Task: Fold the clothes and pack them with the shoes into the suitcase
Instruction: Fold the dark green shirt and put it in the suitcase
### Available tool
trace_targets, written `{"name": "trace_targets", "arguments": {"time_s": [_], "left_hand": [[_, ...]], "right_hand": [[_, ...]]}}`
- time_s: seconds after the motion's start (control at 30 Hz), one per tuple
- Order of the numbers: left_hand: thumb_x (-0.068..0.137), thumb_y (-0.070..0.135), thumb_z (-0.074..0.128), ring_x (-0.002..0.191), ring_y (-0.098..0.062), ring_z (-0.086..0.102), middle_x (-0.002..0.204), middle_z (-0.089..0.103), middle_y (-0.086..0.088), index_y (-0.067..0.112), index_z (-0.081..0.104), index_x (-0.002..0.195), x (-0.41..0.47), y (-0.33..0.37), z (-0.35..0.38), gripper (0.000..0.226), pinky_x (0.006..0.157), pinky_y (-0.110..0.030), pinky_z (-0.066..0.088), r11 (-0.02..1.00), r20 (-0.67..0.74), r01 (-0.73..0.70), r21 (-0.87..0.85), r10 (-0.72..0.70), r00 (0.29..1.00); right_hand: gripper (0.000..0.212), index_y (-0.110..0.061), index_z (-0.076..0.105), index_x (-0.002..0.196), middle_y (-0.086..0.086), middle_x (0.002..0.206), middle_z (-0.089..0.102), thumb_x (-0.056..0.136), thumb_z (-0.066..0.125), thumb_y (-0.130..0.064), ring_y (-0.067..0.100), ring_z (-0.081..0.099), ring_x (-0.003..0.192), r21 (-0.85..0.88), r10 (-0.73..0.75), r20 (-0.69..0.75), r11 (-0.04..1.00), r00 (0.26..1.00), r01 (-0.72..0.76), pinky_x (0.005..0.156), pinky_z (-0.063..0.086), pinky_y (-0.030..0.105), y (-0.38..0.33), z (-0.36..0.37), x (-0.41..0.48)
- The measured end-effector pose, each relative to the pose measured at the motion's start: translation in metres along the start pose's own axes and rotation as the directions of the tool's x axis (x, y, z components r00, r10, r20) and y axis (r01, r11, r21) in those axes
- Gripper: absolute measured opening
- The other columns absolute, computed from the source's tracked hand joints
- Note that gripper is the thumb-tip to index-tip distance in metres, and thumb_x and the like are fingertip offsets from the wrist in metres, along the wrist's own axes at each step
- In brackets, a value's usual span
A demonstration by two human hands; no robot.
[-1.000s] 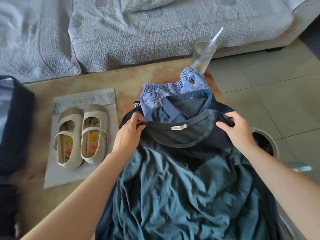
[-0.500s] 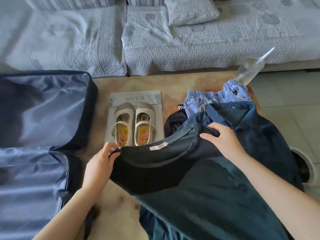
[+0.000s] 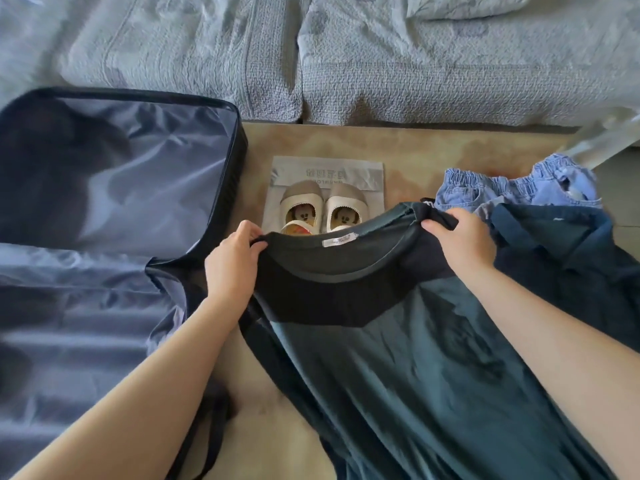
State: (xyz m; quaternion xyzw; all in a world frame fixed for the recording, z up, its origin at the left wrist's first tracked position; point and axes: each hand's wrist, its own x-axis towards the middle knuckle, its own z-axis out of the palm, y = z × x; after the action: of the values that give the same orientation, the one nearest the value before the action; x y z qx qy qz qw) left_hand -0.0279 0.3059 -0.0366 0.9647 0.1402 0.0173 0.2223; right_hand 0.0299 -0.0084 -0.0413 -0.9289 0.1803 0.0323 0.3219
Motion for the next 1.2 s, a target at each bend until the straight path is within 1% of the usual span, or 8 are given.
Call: {"name": "trace_targets", "arguments": {"time_s": [0.23,0.3,0.4,0.63,0.83,1.0,1.1,1.2], "left_hand": [[0.088,0.027,0.065,0.109,-0.022,0.054,0.116,0.061,-0.004,0.017,0.055,0.116,0.024,0.009,0.028,0.032,0.084,-0.032,0.043,0.996,0.107,0.061,-0.062,-0.054,0.993],[0.087,0.026,0.067,0.121,-0.021,0.046,0.129,0.051,-0.004,0.016,0.05,0.127,0.012,0.013,0.03,0.044,0.098,-0.035,0.041,0.987,0.137,0.101,-0.129,-0.083,0.987],[0.089,0.018,0.065,0.116,-0.014,0.047,0.128,0.046,-0.002,0.014,0.047,0.127,-0.033,0.011,0.024,0.042,0.094,-0.025,0.038,0.89,0.116,0.279,-0.361,-0.254,0.96],[0.083,0.019,0.072,0.103,-0.026,0.06,0.11,0.063,-0.008,0.008,0.053,0.118,-0.184,-0.04,0.045,0.041,0.089,-0.037,0.048,0.539,0.528,0.786,-0.303,-0.592,0.609],[0.081,0.029,0.073,0.099,-0.015,0.063,0.1,0.068,0.002,0.01,0.06,0.114,-0.202,-0.032,0.067,0.04,0.085,-0.028,0.048,0.465,0.636,0.823,-0.327,-0.535,0.556],[0.083,0.017,0.072,0.075,-0.011,0.064,0.076,0.069,0.005,0.014,0.066,0.082,-0.196,-0.014,0.078,0.006,0.063,-0.019,0.047,0.392,0.634,0.818,-0.42,-0.518,0.574],[0.09,0.018,0.063,0.085,-0.017,0.066,0.088,0.071,-0.001,0.014,0.066,0.091,-0.2,-0.01,0.081,0.005,0.076,-0.029,0.053,0.334,0.661,0.824,-0.457,-0.492,0.566],[0.096,0.021,0.052,0.1,-0.024,0.063,0.105,0.065,-0.006,0.013,0.056,0.108,-0.207,-0.01,0.08,0.016,0.092,-0.044,0.051,0.303,0.666,0.828,-0.472,-0.492,0.561]], "right_hand": [[0.04,-0.01,0.058,0.117,0.013,0.117,0.06,0.085,0.069,-0.032,0.033,0.053,0.111,-0.073,0.052,-0.03,0.996,0.998,-0.054,0.08,0.04,0.036,0.016,0.021,0.011],[0.054,-0.007,0.053,0.127,0.016,0.127,0.052,0.081,0.073,-0.027,0.034,0.044,0.12,-0.112,-0.01,-0.021,0.994,1.0,0.008,0.098,0.034,0.04,0.021,0.028,0.001],[0.047,-0.004,0.059,0.119,0.017,0.122,0.056,0.078,0.073,-0.02,0.037,0.047,0.116,-0.089,-0.191,-0.107,0.979,0.976,0.182,0.102,0.029,0.038,0.028,0.039,-0.044],[0.032,-0.023,0.065,0.101,-0.006,0.108,0.055,0.075,0.062,-0.041,0.018,0.049,0.093,-0.051,-0.438,0.137,0.893,0.888,0.448,0.082,0.035,0.025,0.059,0.078,-0.265],[0.064,-0.018,0.073,0.093,0.002,0.094,0.061,0.036,0.095,-0.038,0.022,0.045,0.085,-0.366,-0.329,0.329,0.82,0.885,0.44,0.063,0.051,0.035,0.083,0.106,-0.32],[0.057,-0.012,0.07,0.102,0.006,0.095,0.061,0.053,0.091,-0.03,0.026,0.053,0.08,-0.473,-0.308,0.223,0.795,0.925,0.379,0.066,0.051,0.038,0.083,0.104,-0.313],[0.039,-0.013,0.07,0.101,0.004,0.096,0.062,0.066,0.084,-0.026,0.025,0.055,0.081,-0.484,-0.301,0.147,0.809,0.942,0.334,0.067,0.05,0.037,0.092,0.103,-0.312],[0.025,-0.016,0.073,0.089,-0.001,0.094,0.063,0.085,0.052,-0.029,0.021,0.054,0.083,-0.448,-0.345,0.113,0.819,0.932,0.358,0.068,0.048,0.034,0.097,0.102,-0.317]]}}
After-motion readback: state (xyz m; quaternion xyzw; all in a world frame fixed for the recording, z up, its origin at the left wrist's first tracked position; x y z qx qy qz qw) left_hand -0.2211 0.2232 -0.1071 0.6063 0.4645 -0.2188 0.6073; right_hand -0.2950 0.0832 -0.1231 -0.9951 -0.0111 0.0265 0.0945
